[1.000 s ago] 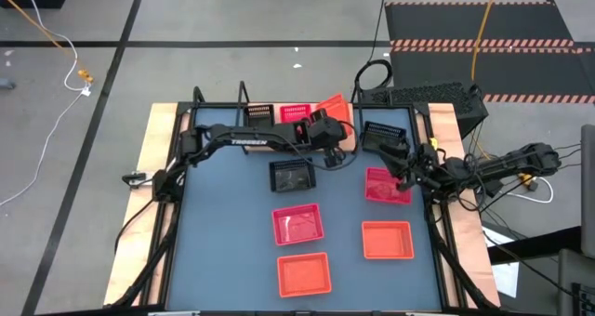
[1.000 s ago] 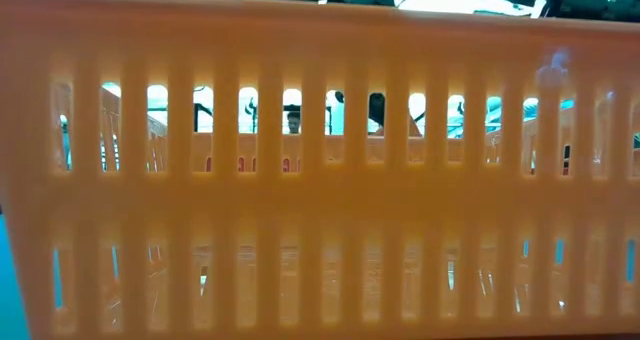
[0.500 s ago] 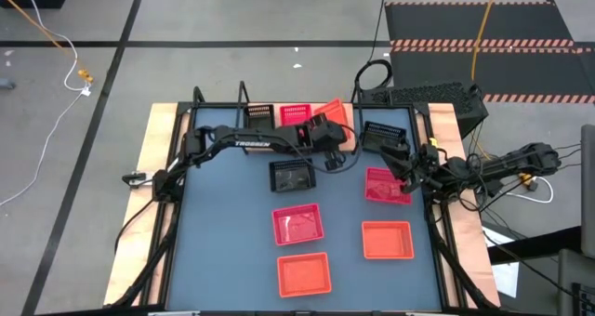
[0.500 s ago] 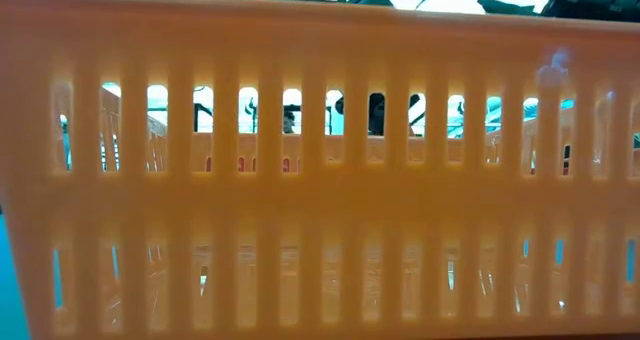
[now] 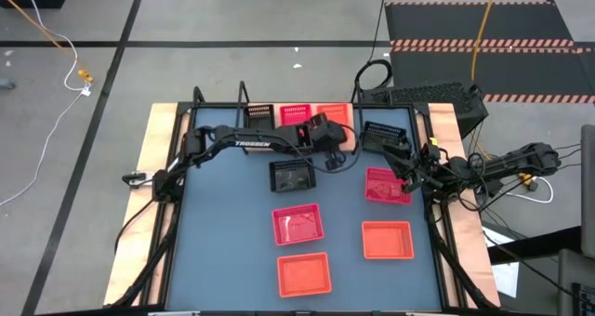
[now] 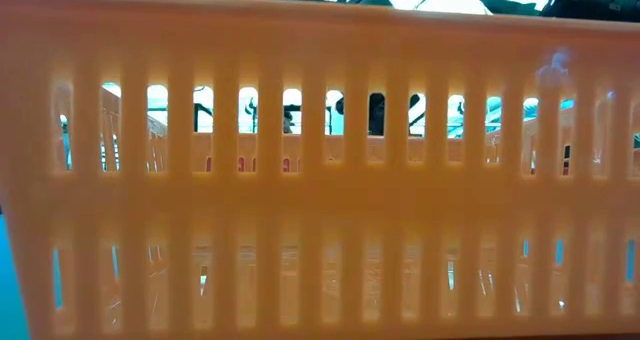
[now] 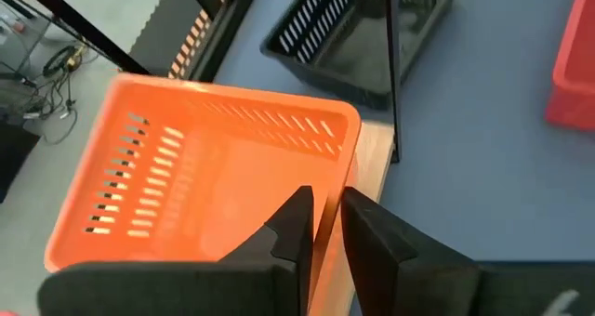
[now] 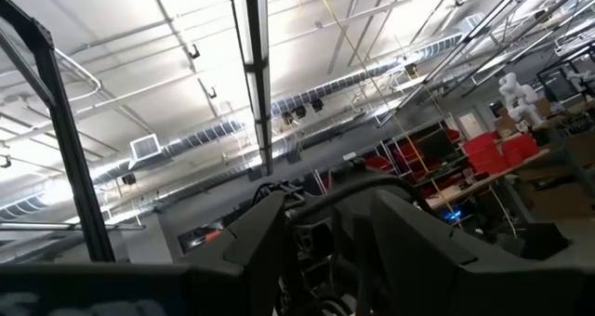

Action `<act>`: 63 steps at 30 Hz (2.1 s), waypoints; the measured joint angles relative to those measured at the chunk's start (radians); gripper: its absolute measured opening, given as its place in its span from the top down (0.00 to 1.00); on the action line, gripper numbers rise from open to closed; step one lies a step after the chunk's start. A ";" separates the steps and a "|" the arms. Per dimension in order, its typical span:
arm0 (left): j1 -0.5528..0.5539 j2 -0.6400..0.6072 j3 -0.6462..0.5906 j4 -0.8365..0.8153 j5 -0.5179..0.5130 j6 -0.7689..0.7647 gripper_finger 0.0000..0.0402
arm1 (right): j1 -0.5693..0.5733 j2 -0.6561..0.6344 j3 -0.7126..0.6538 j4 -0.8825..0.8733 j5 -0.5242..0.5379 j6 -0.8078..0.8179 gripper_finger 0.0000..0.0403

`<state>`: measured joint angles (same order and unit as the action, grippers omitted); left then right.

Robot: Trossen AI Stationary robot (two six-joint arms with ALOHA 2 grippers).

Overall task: Stack baskets on shelf by color
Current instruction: Put the left orange basket on the shelf, then stack the bottom black basket on top of the black basket on the shelf

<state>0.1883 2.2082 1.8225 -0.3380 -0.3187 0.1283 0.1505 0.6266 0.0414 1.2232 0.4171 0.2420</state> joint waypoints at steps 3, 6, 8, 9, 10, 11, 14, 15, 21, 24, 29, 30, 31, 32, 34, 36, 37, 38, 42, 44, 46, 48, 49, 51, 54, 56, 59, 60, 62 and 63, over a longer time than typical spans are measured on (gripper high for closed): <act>0.000 0.000 0.000 0.028 0.000 -0.001 0.85 | 0.000 0.000 0.000 0.000 0.000 0.000 0.62; 0.000 0.000 0.000 0.053 0.000 -0.014 0.84 | 0.000 0.000 0.000 0.000 0.000 0.000 0.62; 0.000 0.000 0.000 0.064 -0.001 -0.027 0.84 | 0.000 0.000 0.000 0.000 0.000 0.000 0.62; 0.000 -0.001 0.000 0.065 -0.001 -0.027 0.84 | 0.000 0.000 0.000 0.000 0.000 0.000 0.62; 0.000 -0.001 0.000 0.065 -0.001 -0.028 0.84 | 0.000 0.000 0.000 0.000 0.000 0.000 0.62; 0.000 -0.001 0.000 0.065 -0.001 -0.030 0.84 | 0.000 0.000 0.000 0.000 0.000 0.000 0.62; 0.000 -0.001 0.000 0.066 -0.001 -0.046 0.84 | 0.000 0.000 0.000 0.000 0.000 0.000 0.62; 0.000 -0.001 0.000 0.067 -0.001 -0.058 0.84 | 0.000 0.000 0.000 0.000 0.000 0.000 0.62; -0.016 -0.034 -0.002 0.034 -0.004 -0.050 0.84 | 0.000 0.000 0.000 -0.001 -0.024 0.000 0.62; -0.040 -0.112 -0.002 -0.015 -0.004 -0.031 0.84 | 0.000 0.000 0.000 -0.004 -0.035 0.000 0.62; -0.096 -0.268 0.000 -0.149 -0.007 -0.026 0.84 | 0.000 0.000 0.000 -0.009 -0.110 0.001 0.62; -0.113 -0.295 -0.002 -0.174 -0.010 -0.026 0.84 | 0.000 0.000 0.000 -0.008 -0.120 0.001 0.62; -0.131 -0.319 -0.012 -0.186 -0.017 -0.026 0.84 | 0.000 0.000 0.000 -0.008 -0.132 0.006 0.62; -0.153 -0.344 -0.028 -0.195 -0.026 -0.026 0.84 | 0.000 0.000 0.000 -0.007 -0.135 0.009 0.62; -0.197 -0.382 -0.076 -0.193 -0.045 -0.017 0.84 | 0.000 0.000 0.000 -0.008 -0.162 0.024 0.62; -0.239 -0.418 -0.146 -0.191 -0.056 -0.009 0.84 | 0.000 0.000 0.000 -0.006 -0.192 0.037 0.62; -0.257 -0.429 -0.181 -0.179 -0.063 -0.009 0.84 | 0.000 0.000 0.000 -0.005 -0.212 0.046 0.62; -0.275 -0.444 -0.218 -0.169 -0.070 -0.008 0.84 | 0.001 0.000 0.000 -0.004 -0.219 0.054 0.62; -0.318 -0.484 -0.357 -0.184 -0.082 0.001 0.84 | 0.001 0.000 0.000 0.000 -0.240 0.062 0.62; -0.322 -0.491 -0.411 -0.247 -0.083 0.040 0.84 | 0.002 0.001 0.000 -0.001 -0.238 0.058 0.62; -0.320 -0.493 -0.447 -0.331 -0.086 0.116 0.84 | 0.002 0.003 0.000 -0.004 -0.238 0.045 0.62; -0.313 -0.496 -0.469 -0.445 -0.087 0.211 0.84 | 0.002 0.004 0.000 -0.004 -0.236 0.027 0.62; -0.311 -0.497 -0.479 -0.487 -0.087 0.262 0.84 | 0.002 0.004 0.000 -0.002 -0.236 0.020 0.62; -0.311 -0.497 -0.502 -0.565 -0.092 0.366 0.84 | 0.001 0.004 0.000 0.006 -0.234 -0.001 0.62; -0.311 -0.497 -0.524 -0.643 -0.101 0.504 0.84 | -0.006 0.004 0.000 0.009 -0.230 -0.034 0.62; -0.308 -0.497 -0.539 -0.651 -0.099 0.560 0.84 | -0.009 0.004 0.000 0.009 -0.230 -0.051 0.62; -0.296 -0.496 -0.577 -0.593 -0.053 0.614 0.84 | -0.015 0.004 0.000 0.004 -0.230 -0.056 0.62; -0.292 -0.496 -0.593 -0.564 -0.038 0.629 0.84 | -0.015 0.004 0.000 -0.001 -0.230 -0.056 0.62; -0.286 -0.496 -0.623 -0.527 -0.027 0.665 0.84 | -0.015 0.004 0.000 -0.005 -0.231 -0.056 0.62; -0.283 -0.496 -0.634 -0.515 -0.026 0.687 0.84 | -0.015 0.004 0.000 -0.006 -0.231 -0.055 0.62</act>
<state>-0.0947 1.7123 1.1881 -0.8528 -0.3444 0.8153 0.1352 0.6308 0.0418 1.2173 0.1864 0.1871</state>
